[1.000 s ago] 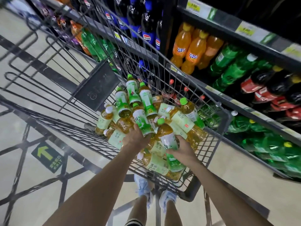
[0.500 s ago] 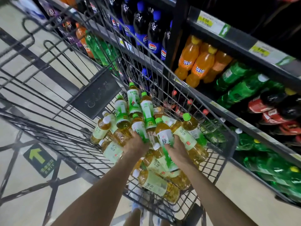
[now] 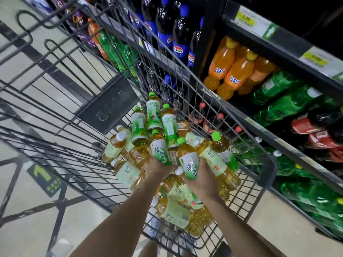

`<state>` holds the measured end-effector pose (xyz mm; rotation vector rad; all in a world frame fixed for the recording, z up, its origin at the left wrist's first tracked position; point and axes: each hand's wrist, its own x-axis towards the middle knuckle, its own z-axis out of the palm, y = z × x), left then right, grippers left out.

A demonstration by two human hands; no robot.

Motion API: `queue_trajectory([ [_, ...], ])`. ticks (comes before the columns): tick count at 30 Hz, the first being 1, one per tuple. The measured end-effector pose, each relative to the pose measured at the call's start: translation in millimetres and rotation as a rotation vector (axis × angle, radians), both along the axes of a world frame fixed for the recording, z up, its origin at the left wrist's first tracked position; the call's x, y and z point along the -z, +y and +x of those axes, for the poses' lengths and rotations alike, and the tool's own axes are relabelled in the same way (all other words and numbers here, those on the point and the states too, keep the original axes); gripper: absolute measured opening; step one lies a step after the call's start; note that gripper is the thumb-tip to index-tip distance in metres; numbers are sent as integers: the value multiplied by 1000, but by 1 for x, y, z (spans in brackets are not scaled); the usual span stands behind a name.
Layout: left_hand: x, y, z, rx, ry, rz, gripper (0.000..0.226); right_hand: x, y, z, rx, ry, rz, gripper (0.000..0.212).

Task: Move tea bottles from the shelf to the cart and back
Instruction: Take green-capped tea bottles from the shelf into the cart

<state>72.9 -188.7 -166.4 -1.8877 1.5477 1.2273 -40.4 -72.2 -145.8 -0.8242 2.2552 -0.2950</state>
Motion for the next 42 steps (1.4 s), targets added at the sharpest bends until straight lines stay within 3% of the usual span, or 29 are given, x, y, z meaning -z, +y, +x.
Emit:
queue_trajectory([
  [3,1,0,-2,-140,45,45,103,1,0,-1,-4,3,-8,80],
  [9,-12,7,7,-285,121,66,78,-12,0,1,96,-121,-7,91],
  [15,-56,30,5,-295,234,-1,88,-39,12,1,293,-236,-150,59],
  [22,-115,59,-15,-323,482,-140,62,-91,25,-10,334,-253,-372,53],
  [33,-227,102,-47,-194,847,-403,71,-196,77,-37,458,-71,-719,60],
  [42,-315,120,-61,32,1192,-424,63,-290,114,-32,634,138,-963,63],
])
